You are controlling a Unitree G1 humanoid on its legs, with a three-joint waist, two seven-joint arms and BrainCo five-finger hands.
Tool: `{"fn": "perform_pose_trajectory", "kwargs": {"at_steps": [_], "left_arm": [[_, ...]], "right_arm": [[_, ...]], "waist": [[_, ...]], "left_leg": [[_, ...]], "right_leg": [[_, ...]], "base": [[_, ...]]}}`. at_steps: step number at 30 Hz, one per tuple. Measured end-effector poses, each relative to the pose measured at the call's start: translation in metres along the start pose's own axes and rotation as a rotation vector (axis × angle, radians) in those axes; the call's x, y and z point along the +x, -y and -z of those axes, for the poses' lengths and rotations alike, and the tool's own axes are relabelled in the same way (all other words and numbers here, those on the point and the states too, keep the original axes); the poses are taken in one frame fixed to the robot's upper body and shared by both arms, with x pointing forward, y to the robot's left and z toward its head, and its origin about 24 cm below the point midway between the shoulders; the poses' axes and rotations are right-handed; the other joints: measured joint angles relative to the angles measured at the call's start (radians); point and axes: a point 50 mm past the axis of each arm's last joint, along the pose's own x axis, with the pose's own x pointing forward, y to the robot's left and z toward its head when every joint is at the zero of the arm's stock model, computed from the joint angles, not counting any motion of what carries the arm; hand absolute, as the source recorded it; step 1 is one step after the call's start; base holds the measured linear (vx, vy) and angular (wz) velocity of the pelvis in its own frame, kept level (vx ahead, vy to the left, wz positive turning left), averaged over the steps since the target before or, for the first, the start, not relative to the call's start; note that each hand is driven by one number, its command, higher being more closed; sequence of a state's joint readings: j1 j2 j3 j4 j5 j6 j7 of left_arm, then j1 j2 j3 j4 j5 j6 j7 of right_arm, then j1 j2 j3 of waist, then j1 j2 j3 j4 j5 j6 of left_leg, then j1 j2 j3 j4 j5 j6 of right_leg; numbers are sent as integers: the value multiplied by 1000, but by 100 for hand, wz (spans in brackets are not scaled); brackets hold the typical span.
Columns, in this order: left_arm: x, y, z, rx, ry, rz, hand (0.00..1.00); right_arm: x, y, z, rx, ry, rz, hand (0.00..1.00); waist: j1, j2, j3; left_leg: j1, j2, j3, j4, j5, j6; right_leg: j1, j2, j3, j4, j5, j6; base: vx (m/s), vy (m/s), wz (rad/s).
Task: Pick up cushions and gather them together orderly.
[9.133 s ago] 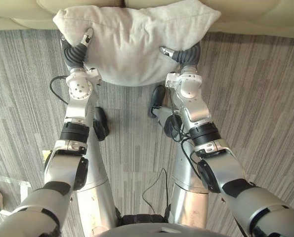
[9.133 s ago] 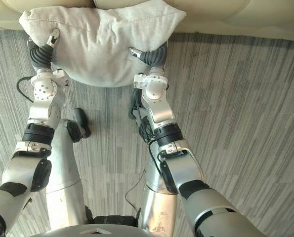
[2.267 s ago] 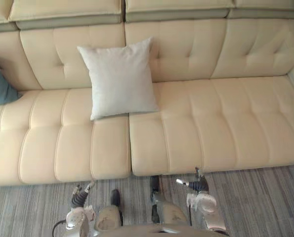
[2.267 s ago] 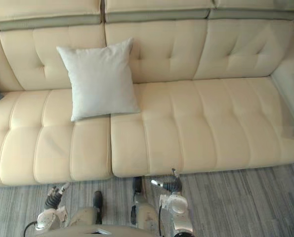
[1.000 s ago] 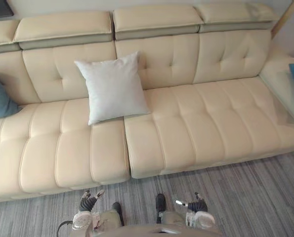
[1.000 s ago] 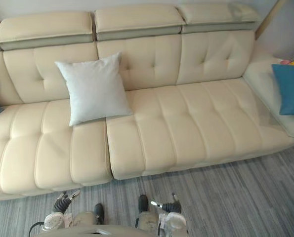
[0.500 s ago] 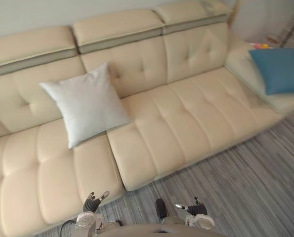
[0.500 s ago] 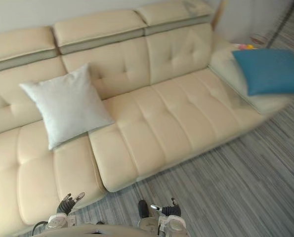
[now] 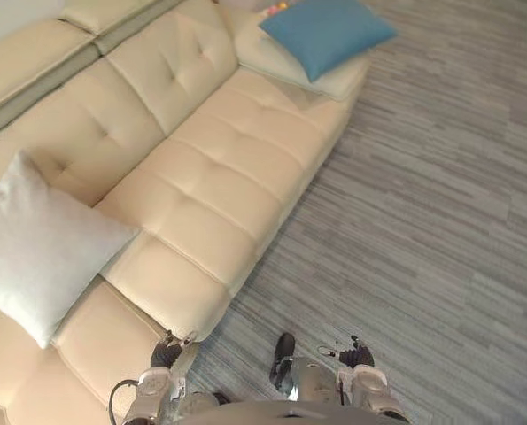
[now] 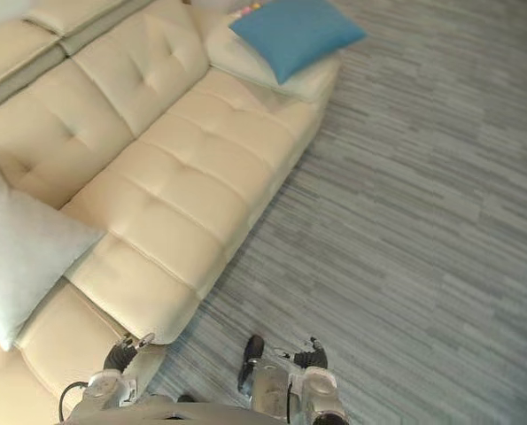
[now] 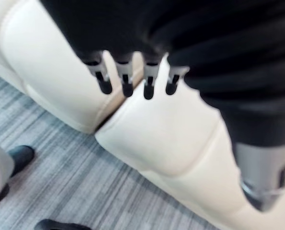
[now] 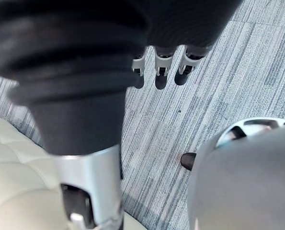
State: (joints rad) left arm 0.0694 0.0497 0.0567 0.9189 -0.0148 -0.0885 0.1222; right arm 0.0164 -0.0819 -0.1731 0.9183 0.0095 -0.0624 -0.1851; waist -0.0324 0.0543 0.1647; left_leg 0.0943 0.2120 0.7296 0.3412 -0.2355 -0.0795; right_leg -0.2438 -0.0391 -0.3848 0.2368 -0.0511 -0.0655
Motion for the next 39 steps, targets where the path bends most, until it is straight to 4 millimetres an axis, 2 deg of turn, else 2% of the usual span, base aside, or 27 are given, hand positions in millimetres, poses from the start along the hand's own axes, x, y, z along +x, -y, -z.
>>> {"fn": "perform_pose_trajectory", "kwargs": {"at_steps": [2,3,4,6,8,9,11,13,14,15,16,18,21,22,23,24,25,26,28,29,30,31,33,36,37,38,39], "left_arm": [[-2,6,5,6,-12,23,0],[-3,7,6,6,-14,29,0],[-5,11,10,-3,-26,44,0],[-5,11,8,-10,-13,44,0],[-5,10,5,-15,3,41,0],[-5,10,4,-17,8,42,0],[-5,10,2,-26,15,43,0],[-3,11,-1,-34,23,44,0],[-3,11,-3,-36,32,44,0],[-3,11,-4,-39,41,43,0],[-1,6,-9,-35,53,31,0],[1,2,-11,-19,56,25,0],[1,2,-11,1,49,32,0],[1,-3,-8,7,33,19,0],[1,-4,-8,12,35,15,0],[1,-3,-5,28,25,20,0],[0,-2,-6,35,28,26,0],[1,-1,-8,31,40,29,0],[1,-1,-11,27,51,29,0],[0,-1,-8,24,43,30,0],[-2,-2,-1,34,20,31,0],[-3,6,6,25,-8,48,0],[-4,14,6,12,-15,65,0],[0,19,-2,10,7,75,0],[0,18,-3,10,10,74,0],[-1,20,-2,6,7,77,0],[-1,20,-2,3,6,77,0]], "right_arm": [[0,6,2,-13,-2,11,0],[-1,5,3,-15,-3,10,0],[0,7,1,-21,2,12,0],[1,12,1,-23,-1,26,0],[1,18,5,-29,-13,38,0],[0,19,7,-27,-18,44,0],[0,24,9,-11,-28,61,0],[0,24,9,2,-30,73,0],[0,22,8,9,-29,72,0],[1,20,6,12,-22,68,0],[2,5,-4,25,6,30,0],[0,-3,0,24,-4,8,0],[-1,-7,-2,36,0,-1,0],[-1,-15,-5,36,10,-22,0],[-1,-19,-6,23,13,-38,0],[0,-23,-11,13,25,-53,0],[0,-22,-10,12,24,-52,0],[0,-23,-12,6,30,-55,0],[1,-25,-18,6,46,-61,0],[2,-25,-20,6,51,-60,0],[2,-21,-16,1,43,-52,0],[3,-15,-15,-5,37,-38,0],[5,-6,-19,-9,50,-16,0],[4,5,-8,1,20,16,0],[2,8,-4,5,7,24,0],[1,12,3,7,-10,36,0],[0,13,4,4,-13,38,0]], "waist": [[-6,3,4],[-5,0,11],[3,3,18],[14,-5,29],[37,-3,32],[42,-3,32],[45,2,41],[58,5,47],[75,7,47],[89,7,47],[98,-16,47],[93,-50,38],[79,-51,36],[84,-56,46],[91,-63,52],[72,-58,51],[60,-52,45],[56,-38,37],[58,-43,33],[58,-44,33],[54,-61,26],[53,-33,22],[46,-3,26],[23,1,27],[21,-2,26],[20,-1,26],[21,2,26]], "left_leg": [[-49,105,-50,266,16,25],[-66,125,-66,317,21,27],[-108,124,-154,421,-12,21],[-174,63,-272,440,-55,12],[-257,-26,-394,346,-79,12],[-269,-41,-417,311,-79,11],[-314,-99,-532,150,-59,-5],[-341,-136,-635,-27,15,-21],[-339,-137,-676,-151,80,-40],[-339,-129,-681,-190,125,-48],[-335,-156,-671,-122,191,20],[-328,-183,-591,-59,142,75],[-276,-203,-560,-59,94,112],[-215,-195,-531,-79,44,112],[-173,-196,-506,-101,40,110],[-84,-193,-481,-133,34,112],[-55,-187,-475,-146,34,111],[-38,-171,-464,-154,23,95],[-18,-142,-440,-154,2,65],[-7,-133,-435,-153,-9,49],[26,-130,-442,-151,-37,16],[39,-106,-458,-154,-45,4],[32,-92,-495,-173,-32,6],[59,-88,-547,-165,-15,-10],[42,-80,-571,-84,-21,-18],[-32,-58,-616,126,-20,-27],[-69,-47,-629,215,-6,-27]], "right_leg": [[32,34,36,22,-45,-21],[41,44,50,22,-48,-26],[60,69,105,19,-52,-33],[75,87,161,-1,-51,-33],[114,97,228,-48,-51,-32],[122,97,241,-55,-51,-32],[154,96,277,-79,-52,-32],[180,97,320,-93,-55,-26],[196,104,361,-105,-62,-10],[209,113,396,-114,-67,-1],[199,94,512,-66,-125,48],[175,45,533,22,-175,97],[162,24,525,97,-178,132],[102,21,497,288,-210,201],[61,6,459,400,-211,215],[26,-48,322,511,-250,146],[11,-70,262,505,-264,122],[-30,-82,215,451,-265,116],[-95,-83,178,309,-220,118],[-110,-80,179,227,-169,118],[-103,-80,185,98,36,123],[-82,-48,178,89,66,85],[-104,-20,186,116,36,64],[-109,-27,177,213,-55,52],[-84,-30,171,219,-82,54],[-27,-30,148,197,-115,62],[-6,-25,142,186,-118,62]], "base": [[90,-157,-58],[137,-87,-78],[133,-38,-91],[131,-18,-93],[130,39,-87],[155,57,-67],[176,79,-60],[224,111,-73],[328,166,-99],[679,430,-197],[719,507,-178],[583,415,-105],[382,198,-36],[226,70,-61],[307,58,-74],[243,24,-42],[307,8,-26],[278,-58,-23],[307,-148,-34],[309,-208,-24],[371,-219,-26],[377,-211,-29],[312,-200,-36],[225,-136,8],[172,-125,41],[167,-133,44],[133,-108,41]]}}
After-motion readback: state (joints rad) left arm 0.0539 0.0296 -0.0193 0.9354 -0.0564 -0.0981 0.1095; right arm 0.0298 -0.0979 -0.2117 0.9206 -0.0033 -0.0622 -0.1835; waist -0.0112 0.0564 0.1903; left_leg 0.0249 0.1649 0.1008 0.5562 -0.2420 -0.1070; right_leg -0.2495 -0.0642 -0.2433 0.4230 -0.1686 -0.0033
